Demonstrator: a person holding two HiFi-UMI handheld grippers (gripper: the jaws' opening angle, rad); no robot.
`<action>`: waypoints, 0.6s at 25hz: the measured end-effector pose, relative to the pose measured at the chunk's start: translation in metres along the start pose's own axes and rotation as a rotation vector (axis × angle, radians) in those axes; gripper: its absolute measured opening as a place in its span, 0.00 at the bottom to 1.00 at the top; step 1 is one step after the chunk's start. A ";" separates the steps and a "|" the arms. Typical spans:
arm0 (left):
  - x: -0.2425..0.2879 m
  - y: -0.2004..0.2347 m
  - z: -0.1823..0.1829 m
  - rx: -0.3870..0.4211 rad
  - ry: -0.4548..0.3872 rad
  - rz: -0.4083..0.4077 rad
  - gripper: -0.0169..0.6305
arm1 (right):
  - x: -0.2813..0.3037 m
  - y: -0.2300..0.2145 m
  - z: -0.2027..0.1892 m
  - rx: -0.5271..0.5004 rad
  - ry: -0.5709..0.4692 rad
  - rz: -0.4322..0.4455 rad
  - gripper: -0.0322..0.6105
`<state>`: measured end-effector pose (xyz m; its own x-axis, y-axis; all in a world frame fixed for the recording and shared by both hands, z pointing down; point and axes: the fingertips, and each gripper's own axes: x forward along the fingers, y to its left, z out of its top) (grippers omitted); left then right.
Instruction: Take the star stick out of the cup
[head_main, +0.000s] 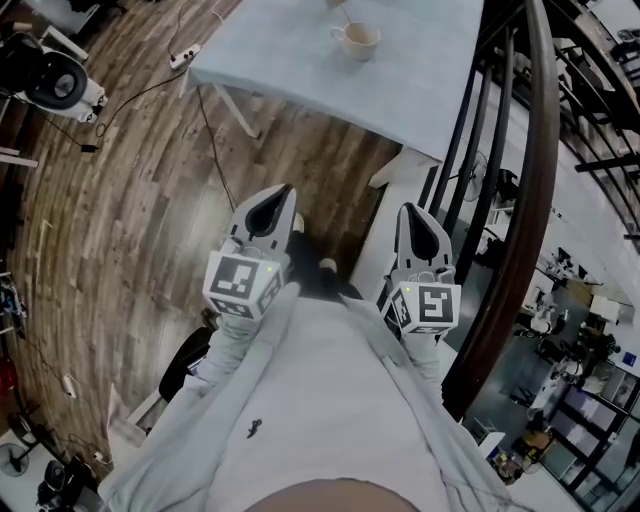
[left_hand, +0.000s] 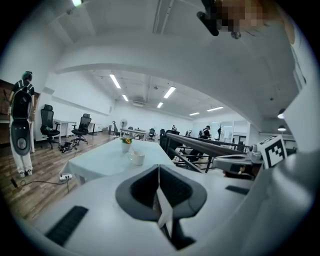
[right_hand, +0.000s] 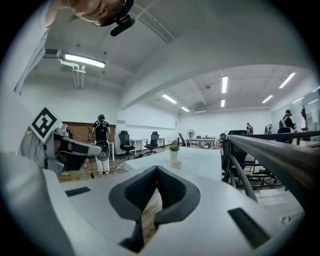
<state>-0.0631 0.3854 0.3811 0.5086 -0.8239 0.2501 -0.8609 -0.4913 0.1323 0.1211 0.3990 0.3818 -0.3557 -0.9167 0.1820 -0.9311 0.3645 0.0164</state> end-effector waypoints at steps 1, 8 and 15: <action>0.003 0.003 -0.001 -0.002 0.001 -0.004 0.06 | 0.004 0.000 -0.002 -0.001 0.005 -0.002 0.07; 0.062 0.037 0.005 -0.011 0.006 -0.051 0.06 | 0.059 -0.022 -0.004 0.000 0.029 -0.045 0.07; 0.136 0.101 0.055 0.001 0.000 -0.095 0.06 | 0.153 -0.046 0.030 -0.008 0.042 -0.088 0.07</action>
<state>-0.0800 0.2087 0.3751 0.5883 -0.7734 0.2364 -0.8085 -0.5678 0.1546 0.1066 0.2371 0.3797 -0.2683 -0.9377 0.2206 -0.9579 0.2840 0.0422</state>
